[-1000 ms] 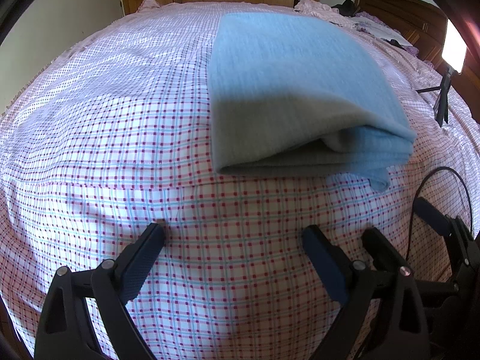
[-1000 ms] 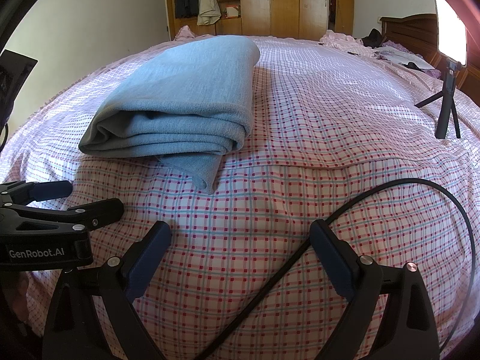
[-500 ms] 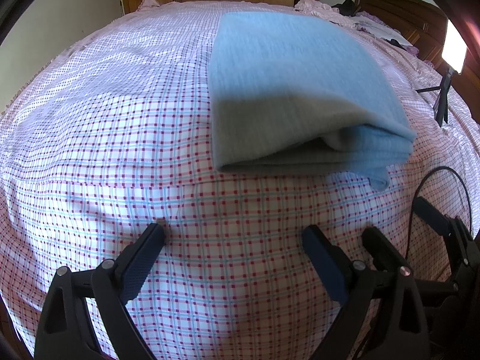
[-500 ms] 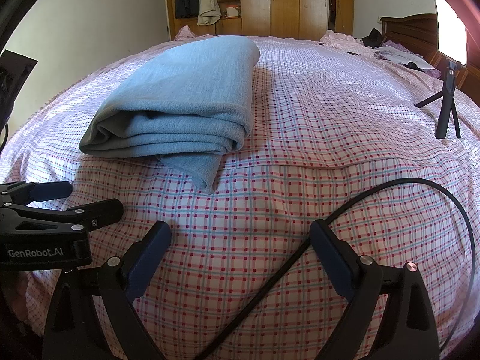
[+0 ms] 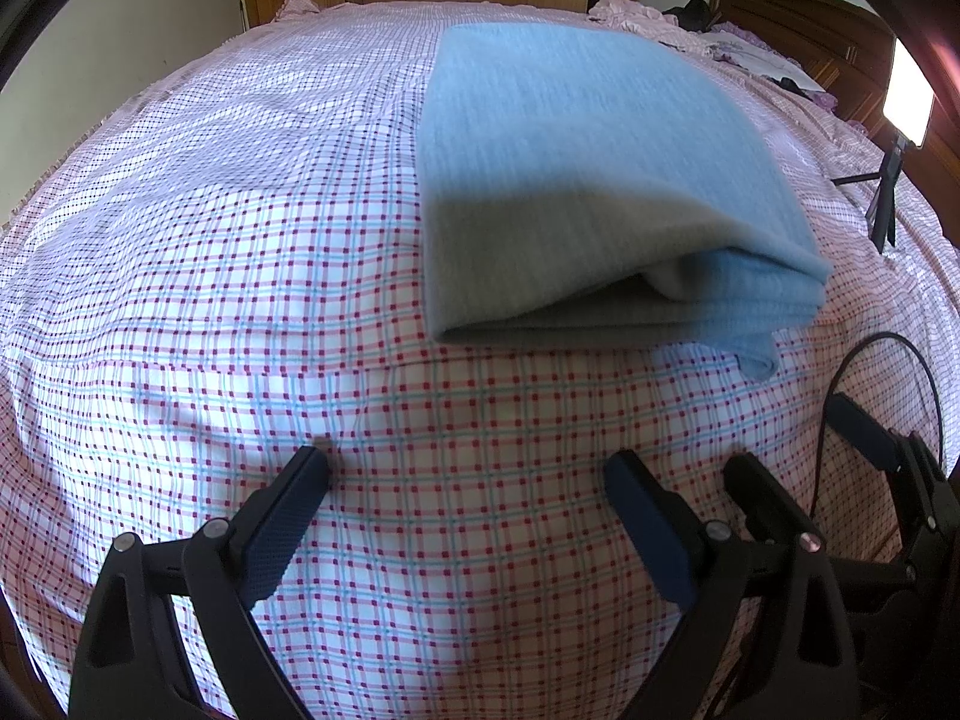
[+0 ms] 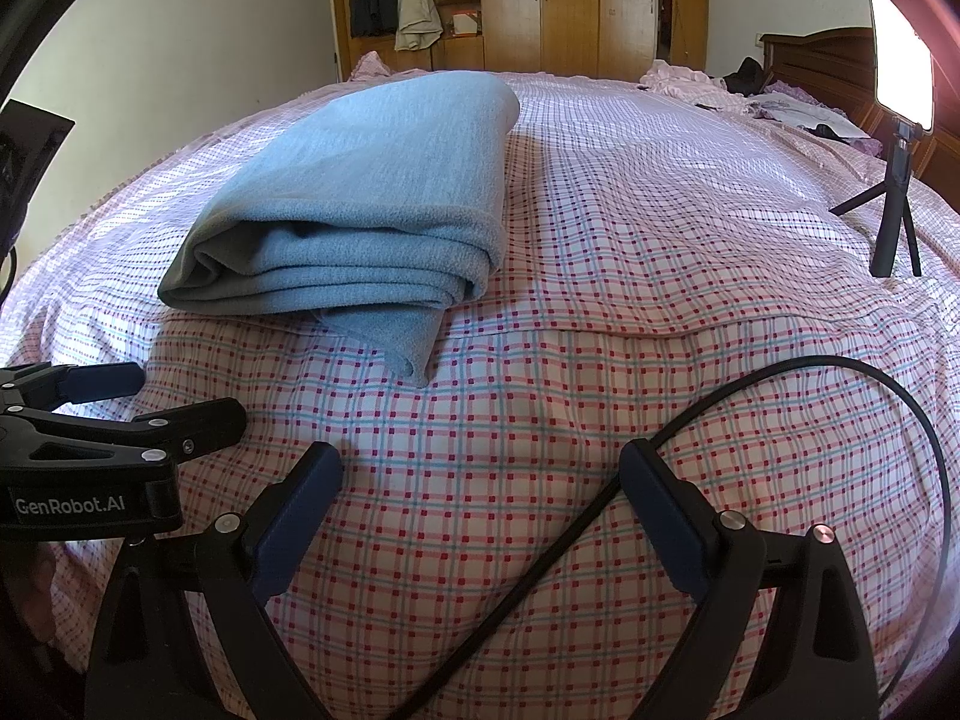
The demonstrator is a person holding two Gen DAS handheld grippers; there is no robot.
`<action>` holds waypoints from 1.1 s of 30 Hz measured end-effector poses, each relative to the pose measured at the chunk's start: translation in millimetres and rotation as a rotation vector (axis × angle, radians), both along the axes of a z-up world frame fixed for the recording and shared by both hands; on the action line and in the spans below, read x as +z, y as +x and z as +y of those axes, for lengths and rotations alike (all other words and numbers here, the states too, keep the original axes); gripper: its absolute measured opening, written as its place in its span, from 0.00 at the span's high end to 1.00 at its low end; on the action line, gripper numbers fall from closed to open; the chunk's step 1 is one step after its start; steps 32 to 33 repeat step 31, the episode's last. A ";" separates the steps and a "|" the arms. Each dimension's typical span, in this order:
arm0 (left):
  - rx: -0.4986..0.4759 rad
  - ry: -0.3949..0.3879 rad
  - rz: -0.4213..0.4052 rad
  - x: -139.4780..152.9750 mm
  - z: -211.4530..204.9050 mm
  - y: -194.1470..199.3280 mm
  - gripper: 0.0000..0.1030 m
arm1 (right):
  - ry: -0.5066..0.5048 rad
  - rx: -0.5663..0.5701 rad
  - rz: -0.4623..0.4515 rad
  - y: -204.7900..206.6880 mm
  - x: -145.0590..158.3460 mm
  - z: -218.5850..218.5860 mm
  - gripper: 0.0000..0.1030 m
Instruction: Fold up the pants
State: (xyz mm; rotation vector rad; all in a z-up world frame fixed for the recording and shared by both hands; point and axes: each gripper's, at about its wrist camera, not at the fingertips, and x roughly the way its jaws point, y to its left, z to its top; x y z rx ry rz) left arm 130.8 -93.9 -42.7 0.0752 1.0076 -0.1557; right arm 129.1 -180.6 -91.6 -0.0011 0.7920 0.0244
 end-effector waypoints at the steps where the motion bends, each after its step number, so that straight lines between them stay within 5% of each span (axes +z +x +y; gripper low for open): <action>1: 0.000 0.000 0.000 -0.1 0.1 -0.6 0.07 | 0.000 0.000 0.000 0.2 -0.1 -0.4 0.13; 33: -0.002 0.000 0.003 -3.3 2.6 1.1 0.07 | 0.000 0.000 0.000 -0.1 -0.3 -0.2 0.13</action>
